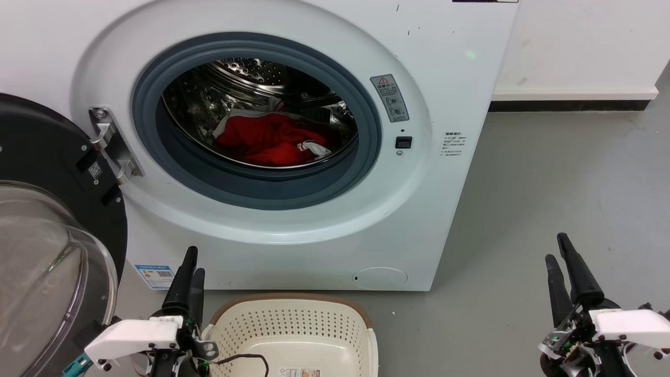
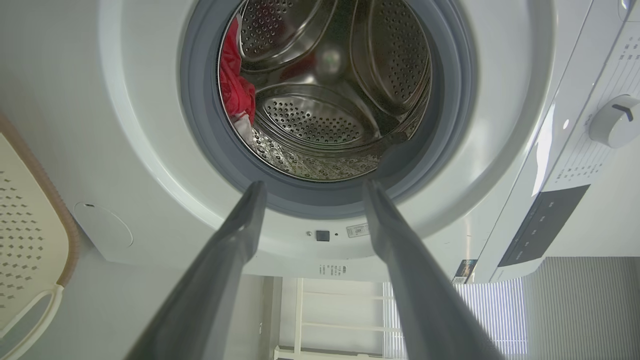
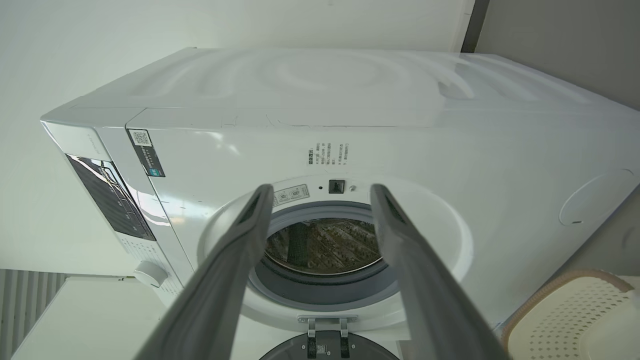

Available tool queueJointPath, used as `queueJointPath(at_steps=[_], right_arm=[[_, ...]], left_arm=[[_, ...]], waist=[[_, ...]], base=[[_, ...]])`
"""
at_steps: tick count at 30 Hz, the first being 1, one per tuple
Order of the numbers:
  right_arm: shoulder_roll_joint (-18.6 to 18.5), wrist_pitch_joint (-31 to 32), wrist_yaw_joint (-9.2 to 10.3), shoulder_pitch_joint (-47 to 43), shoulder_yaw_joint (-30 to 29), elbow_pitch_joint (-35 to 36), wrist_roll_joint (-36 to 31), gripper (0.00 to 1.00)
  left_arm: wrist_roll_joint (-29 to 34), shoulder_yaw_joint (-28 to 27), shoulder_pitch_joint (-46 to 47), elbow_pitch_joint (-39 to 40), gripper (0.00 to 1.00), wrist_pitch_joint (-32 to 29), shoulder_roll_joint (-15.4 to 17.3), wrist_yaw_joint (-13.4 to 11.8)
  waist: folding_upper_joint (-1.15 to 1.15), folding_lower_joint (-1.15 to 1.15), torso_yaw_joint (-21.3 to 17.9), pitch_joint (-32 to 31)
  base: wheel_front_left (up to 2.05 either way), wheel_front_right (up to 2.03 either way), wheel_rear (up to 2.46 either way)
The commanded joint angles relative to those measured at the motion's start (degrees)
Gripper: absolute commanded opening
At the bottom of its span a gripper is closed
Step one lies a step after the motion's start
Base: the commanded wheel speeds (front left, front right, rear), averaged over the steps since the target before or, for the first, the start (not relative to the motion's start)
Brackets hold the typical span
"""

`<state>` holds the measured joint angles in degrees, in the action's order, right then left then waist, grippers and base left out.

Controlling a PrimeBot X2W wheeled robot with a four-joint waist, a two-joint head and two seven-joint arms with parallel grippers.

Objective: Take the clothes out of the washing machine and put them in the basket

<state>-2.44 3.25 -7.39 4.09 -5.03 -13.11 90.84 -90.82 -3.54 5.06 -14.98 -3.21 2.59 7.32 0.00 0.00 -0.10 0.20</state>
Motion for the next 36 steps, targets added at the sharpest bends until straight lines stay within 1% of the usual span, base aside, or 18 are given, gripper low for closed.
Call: queueJointPath(at_steps=[1,4,5,6,7,13,17,18,19,25,36], right_arm=[[-0.3,-0.8,-0.03,0.3,0.3,1.7,-1.7,1.0],[-0.3,-1.6,-0.03,0.2,0.5,2.3,-4.8,1.0],[-0.3,-1.6,-0.03,0.2,0.5,2.3,-4.8,1.0],[-0.3,-2.1,-0.04,0.1,0.7,2.8,-7.0,1.0],[-0.3,-2.1,-0.04,0.1,0.7,2.8,-7.0,1.0],[-0.3,-3.6,-0.05,-0.3,1.6,4.3,-16.9,1.0],[-0.3,-4.5,-0.05,-0.7,2.3,4.9,-23.4,1.0],[-0.4,-5.6,-0.06,-1.2,3.2,5.1,-31.3,1.0],[-0.4,-5.8,-0.06,-1.3,3.4,4.9,-32.9,1.0],[-0.4,-6.7,-0.07,-1.5,4.1,4.0,-39.7,1.0],[-0.4,-8.1,-0.08,-1.9,4.6,5.3,-50.6,1.0]], left_arm=[[2.0,0.7,2.0,1.4,1.0,0.9,0.2,0.1],[4.6,0.8,2.2,1.9,1.0,1.7,0.2,0.1],[4.6,0.8,2.2,1.9,1.0,1.7,0.2,0.1],[6.9,0.8,2.3,2.3,1.0,2.2,0.2,0.1],[6.9,0.8,2.3,2.3,1.0,2.2,0.2,0.1],[13.6,1.1,2.5,3.2,1.0,3.6,0.2,0.1],[19.2,1.8,2.7,3.7,1.0,4.5,0.2,0.1],[25.7,2.6,3.0,4.3,1.0,5.6,0.2,-0.5],[27.0,2.8,3.0,4.4,1.0,5.8,0.2,-0.7],[35.3,4.4,3.4,4.9,1.0,7.0,0.2,-1.5],[47.8,5.9,3.6,3.8,1.0,9.1,0.3,-2.4]], waist=[[0.0,0.0,0.0,0.0],[0.0,0.0,0.0,0.0],[0.0,0.0,0.0,0.0],[0.0,0.0,0.0,-0.1],[0.0,0.0,0.0,-0.1],[0.0,0.0,0.0,-0.2],[0.0,0.0,0.0,-0.3],[0.0,0.0,0.1,-0.5],[0.0,0.0,0.1,-0.5],[0.0,0.0,0.2,-0.6],[0.0,0.0,0.4,-0.9]], base=[[0.0,0.0,0.0],[0.0,0.0,0.0],[0.0,0.0,0.0],[0.0,0.0,0.0],[0.0,0.0,0.0],[0.0,0.0,0.0],[0.0,0.0,0.0],[0.0,0.0,0.0],[0.0,0.0,0.0],[0.0,0.0,0.0],[0.0,0.0,0.0]])
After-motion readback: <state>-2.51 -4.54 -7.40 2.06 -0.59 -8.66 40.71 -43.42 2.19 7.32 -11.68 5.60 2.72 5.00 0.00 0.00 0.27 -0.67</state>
